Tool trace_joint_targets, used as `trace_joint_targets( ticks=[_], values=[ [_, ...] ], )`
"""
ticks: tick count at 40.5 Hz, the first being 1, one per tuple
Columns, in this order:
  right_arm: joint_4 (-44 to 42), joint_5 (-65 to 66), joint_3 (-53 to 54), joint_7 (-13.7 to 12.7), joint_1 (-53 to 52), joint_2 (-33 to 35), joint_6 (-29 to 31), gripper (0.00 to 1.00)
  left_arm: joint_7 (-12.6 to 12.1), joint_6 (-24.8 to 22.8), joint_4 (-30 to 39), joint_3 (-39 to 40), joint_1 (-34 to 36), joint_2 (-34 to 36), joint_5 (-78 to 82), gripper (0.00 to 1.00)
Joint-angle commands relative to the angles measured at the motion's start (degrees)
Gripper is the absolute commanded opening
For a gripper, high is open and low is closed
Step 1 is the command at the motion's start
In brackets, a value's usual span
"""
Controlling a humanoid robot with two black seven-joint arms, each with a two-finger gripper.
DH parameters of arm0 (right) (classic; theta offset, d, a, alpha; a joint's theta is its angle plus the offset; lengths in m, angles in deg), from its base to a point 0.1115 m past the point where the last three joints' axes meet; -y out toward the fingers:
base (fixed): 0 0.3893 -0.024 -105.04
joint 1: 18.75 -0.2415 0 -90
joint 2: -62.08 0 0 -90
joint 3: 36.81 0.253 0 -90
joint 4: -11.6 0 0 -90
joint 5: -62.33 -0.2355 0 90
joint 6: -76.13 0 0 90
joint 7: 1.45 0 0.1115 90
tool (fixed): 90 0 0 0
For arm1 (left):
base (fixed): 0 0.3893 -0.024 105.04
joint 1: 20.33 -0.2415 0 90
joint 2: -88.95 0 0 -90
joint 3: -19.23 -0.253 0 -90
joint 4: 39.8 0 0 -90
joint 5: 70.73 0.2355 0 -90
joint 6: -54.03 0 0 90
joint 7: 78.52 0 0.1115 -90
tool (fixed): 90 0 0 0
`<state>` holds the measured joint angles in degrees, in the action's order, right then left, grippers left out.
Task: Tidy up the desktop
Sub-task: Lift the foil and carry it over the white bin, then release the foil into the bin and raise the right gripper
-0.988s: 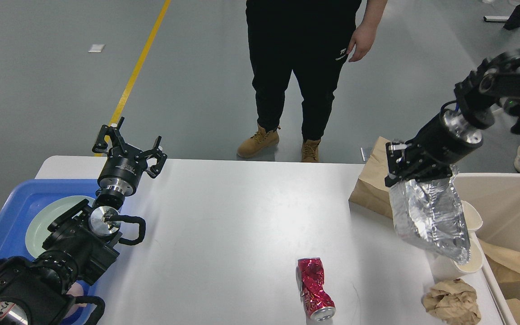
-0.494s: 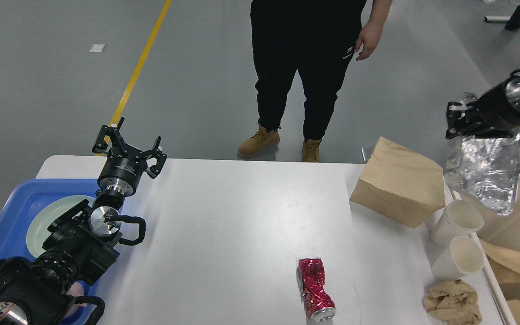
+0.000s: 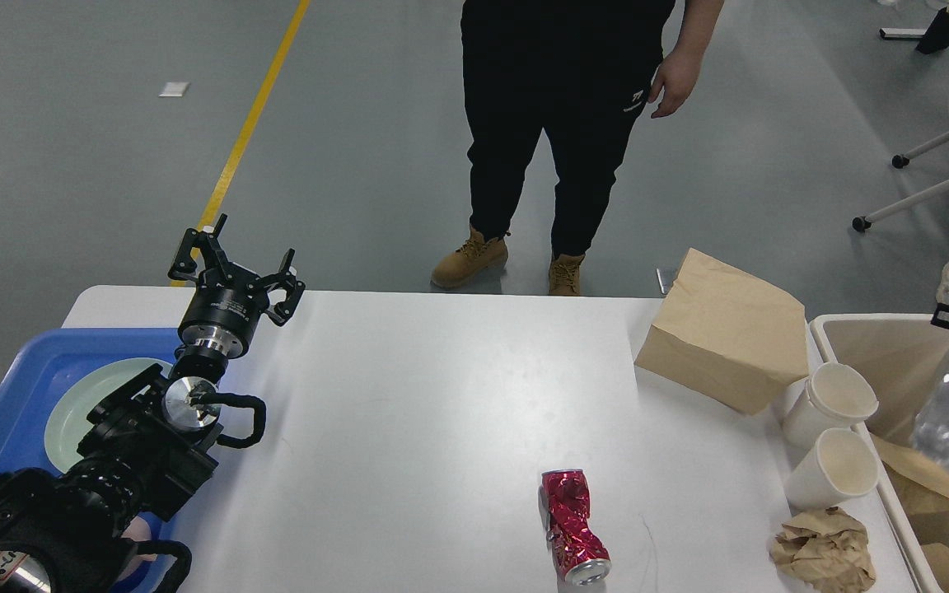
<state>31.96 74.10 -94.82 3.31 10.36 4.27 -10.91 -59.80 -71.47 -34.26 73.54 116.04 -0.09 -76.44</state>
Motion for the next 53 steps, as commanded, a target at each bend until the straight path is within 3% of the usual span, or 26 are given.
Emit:
trace_joint_targets(
  ticks=[1,10,19,23,26,29,30,37,45,53],
  values=[
    [0.03,0.00,0.53,0.07,2.62,-0.29,-3.05,1.00,0.00,0.00,-0.01,0.00,-0.05,0.00,0.00,0.96],
    [0.56,-0.17,0.62,0.16,1.39,-0.55,-2.79,1.00,0.00,0.00,-0.01,0.00,0.04,0.00,0.00,0.96],
    [4.86,-0.17,-1.57,0.16,-10.20,-4.94,0.28,1.00,0.00,0.00,-0.01,0.00,0.04,0.00,0.00,0.96],
    [12.15,-0.08,-5.79,0.25,-20.48,-5.82,8.53,1.00,0.00,0.00,-0.01,0.00,0.04,0.00,0.00,0.96],
    [17.42,-0.17,-8.60,0.16,-28.83,-7.14,18.80,1.00,0.00,0.00,-0.01,0.00,0.04,0.00,0.00,0.96],
    [19.01,-0.26,-9.31,0.16,-33.14,-8.72,28.56,1.00,0.00,0.00,-0.01,0.00,0.04,0.00,0.00,0.96],
    [19.19,-0.26,-9.31,0.33,-35.33,-9.86,34.77,1.00,0.00,0.00,-0.01,0.00,0.04,0.00,0.00,0.96],
    [21.03,-0.70,-9.14,0.42,-42.20,-13.03,50.28,1.00,0.00,0.00,-0.01,0.00,0.04,0.00,0.00,0.96],
    [26.14,-1.93,-9.05,0.25,-48.71,-12.77,52.04,1.00,0.00,0.00,-0.01,0.00,0.04,0.00,0.00,0.96],
    [25.61,-2.02,-8.79,0.07,-41.60,-7.33,52.04,1.00,0.00,0.00,-0.01,0.00,-0.05,0.00,0.00,0.96]
  ],
)
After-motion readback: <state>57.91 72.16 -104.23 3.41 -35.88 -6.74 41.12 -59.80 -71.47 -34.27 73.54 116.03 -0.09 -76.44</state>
